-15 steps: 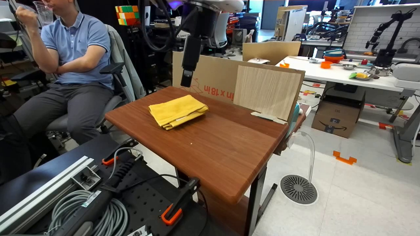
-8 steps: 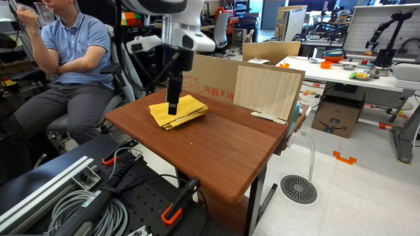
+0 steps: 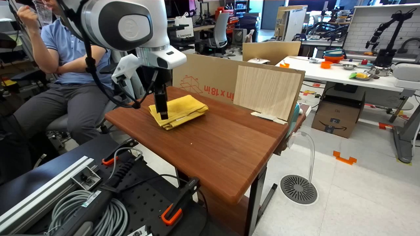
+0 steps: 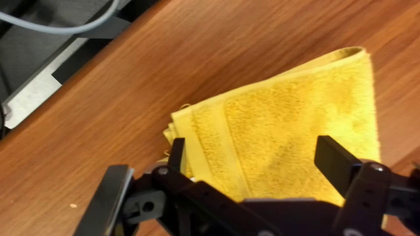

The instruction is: Use the yellow towel to wipe the table

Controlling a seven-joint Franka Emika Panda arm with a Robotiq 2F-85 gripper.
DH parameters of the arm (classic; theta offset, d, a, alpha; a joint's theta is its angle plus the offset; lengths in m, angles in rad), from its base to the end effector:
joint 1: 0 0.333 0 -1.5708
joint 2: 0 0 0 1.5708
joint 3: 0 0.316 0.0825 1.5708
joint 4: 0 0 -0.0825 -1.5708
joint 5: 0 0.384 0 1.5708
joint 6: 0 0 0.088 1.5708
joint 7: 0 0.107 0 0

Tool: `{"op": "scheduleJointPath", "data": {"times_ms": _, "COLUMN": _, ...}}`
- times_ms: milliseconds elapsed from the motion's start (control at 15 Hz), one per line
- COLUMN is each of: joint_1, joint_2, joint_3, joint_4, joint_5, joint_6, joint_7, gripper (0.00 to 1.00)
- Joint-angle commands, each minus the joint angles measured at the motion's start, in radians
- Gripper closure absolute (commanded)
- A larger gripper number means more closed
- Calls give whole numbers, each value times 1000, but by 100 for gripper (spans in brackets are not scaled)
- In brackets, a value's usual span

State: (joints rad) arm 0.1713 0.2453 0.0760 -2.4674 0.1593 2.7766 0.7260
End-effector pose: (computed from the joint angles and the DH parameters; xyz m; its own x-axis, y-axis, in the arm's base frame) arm 0.4723 0.1134 0.2034 0.8092 -0.5874 -0.0134 -0.5856 -0.8043 -0.1008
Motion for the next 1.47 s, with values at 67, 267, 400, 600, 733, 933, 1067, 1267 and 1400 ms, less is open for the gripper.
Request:
{"op": "scheduleJointPath", "data": {"times_ms": 67, "joint_1": 17, "joint_2": -45, "joint_3": 36, "joint_4": 5, "joint_5": 73, "joint_6": 68, "joint_7": -2, "gripper": 0}}
{"op": "scheduleJointPath", "data": {"times_ms": 267, "joint_1": 31, "joint_2": 21, "joint_3": 2, "joint_4": 70, "joint_5": 36, "joint_6": 57, "joint_7": 59, "gripper": 0}}
{"op": "scheduleJointPath", "data": {"times_ms": 400, "joint_1": 44, "joint_2": 68, "joint_3": -25, "joint_4": 111, "joint_5": 7, "joint_6": 41, "joint_7": 113, "gripper": 0}}
{"op": "scheduleJointPath", "data": {"times_ms": 600, "joint_1": 77, "joint_2": 160, "joint_3": -65, "joint_4": 209, "joint_5": -23, "joint_6": -37, "joint_7": 201, "gripper": 0}}
{"op": "scheduleJointPath", "data": {"times_ms": 733, "joint_1": 100, "joint_2": 218, "joint_3": -77, "joint_4": 273, "joint_5": -28, "joint_6": -91, "joint_7": 252, "gripper": 0}}
{"op": "scheduleJointPath", "data": {"times_ms": 933, "joint_1": 104, "joint_2": 280, "joint_3": -72, "joint_4": 351, "joint_5": -13, "joint_6": -175, "joint_7": 292, "gripper": 0}}
{"op": "scheduleJointPath", "data": {"times_ms": 1067, "joint_1": 83, "joint_2": 310, "joint_3": -57, "joint_4": 395, "joint_5": 8, "joint_6": -242, "joint_7": 297, "gripper": 0}}
{"op": "scheduleJointPath", "data": {"times_ms": 1267, "joint_1": 65, "joint_2": 332, "joint_3": -42, "joint_4": 444, "joint_5": 28, "joint_6": -338, "joint_7": 300, "gripper": 0}}
{"op": "scheduleJointPath", "data": {"times_ms": 1400, "joint_1": 67, "joint_2": 357, "joint_3": -40, "joint_4": 486, "joint_5": 29, "joint_6": -405, "joint_7": 311, "gripper": 0}}
